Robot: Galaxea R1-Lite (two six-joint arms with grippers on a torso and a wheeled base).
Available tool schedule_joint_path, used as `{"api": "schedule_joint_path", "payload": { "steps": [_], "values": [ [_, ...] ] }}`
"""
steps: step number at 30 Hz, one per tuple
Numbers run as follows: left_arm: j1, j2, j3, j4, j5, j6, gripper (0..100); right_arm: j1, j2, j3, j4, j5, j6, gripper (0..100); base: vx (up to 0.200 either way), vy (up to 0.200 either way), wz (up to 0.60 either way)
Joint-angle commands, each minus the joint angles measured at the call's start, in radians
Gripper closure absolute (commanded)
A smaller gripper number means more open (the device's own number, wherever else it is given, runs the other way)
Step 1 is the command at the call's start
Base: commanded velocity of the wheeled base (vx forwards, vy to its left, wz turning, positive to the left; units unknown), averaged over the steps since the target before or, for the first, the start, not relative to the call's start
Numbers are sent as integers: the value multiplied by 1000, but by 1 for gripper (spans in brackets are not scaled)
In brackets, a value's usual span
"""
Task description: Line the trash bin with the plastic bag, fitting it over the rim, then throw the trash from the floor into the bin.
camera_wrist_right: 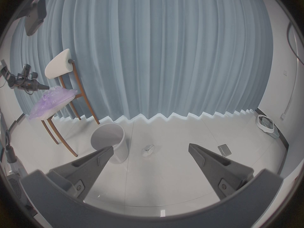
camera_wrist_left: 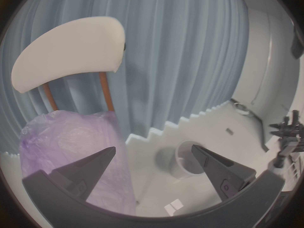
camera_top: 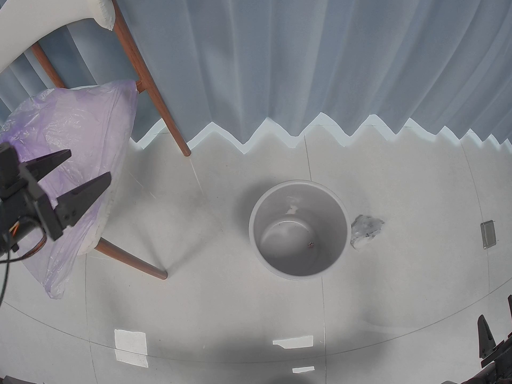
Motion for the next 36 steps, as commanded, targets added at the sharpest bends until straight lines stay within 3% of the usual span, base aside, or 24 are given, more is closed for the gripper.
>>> {"api": "schedule_joint_path", "payload": {
  "steps": [1,3,6,7,10,16,22,30,31,36],
  "values": [
    [-67,291,-160,-28,224,60,0,0,-17,18,-1,0,1,0,0,0,0],
    [-81,333,-212,-26,308,68,0,0,-17,18,-1,0,1,0,0,0,0],
    [-81,376,-256,-26,364,108,0,0,-17,18,-1,0,1,0,0,0,0],
    [-73,396,-263,-26,382,161,0,0,-17,18,-1,0,0,0,0,0,0],
    [-69,419,-263,-26,390,230,0,0,-17,18,-1,1,0,0,0,0,0],
    [-61,463,-272,-26,436,252,0,0,-17,18,-1,0,1,0,0,0,0],
    [-20,480,-269,-32,459,335,0,0,-17,18,-1,-2,4,0,0,0,0],
    [14,514,-273,-37,456,342,0,0,-17,18,-1,-2,4,0,0,0,0],
    [14,514,-273,-37,456,342,100,0,-17,18,-1,-2,4,0,0,0,0],
    [20,518,-269,-35,454,333,100,0,-17,18,-1,-2,4,0,0,0,0]
  ]
}}
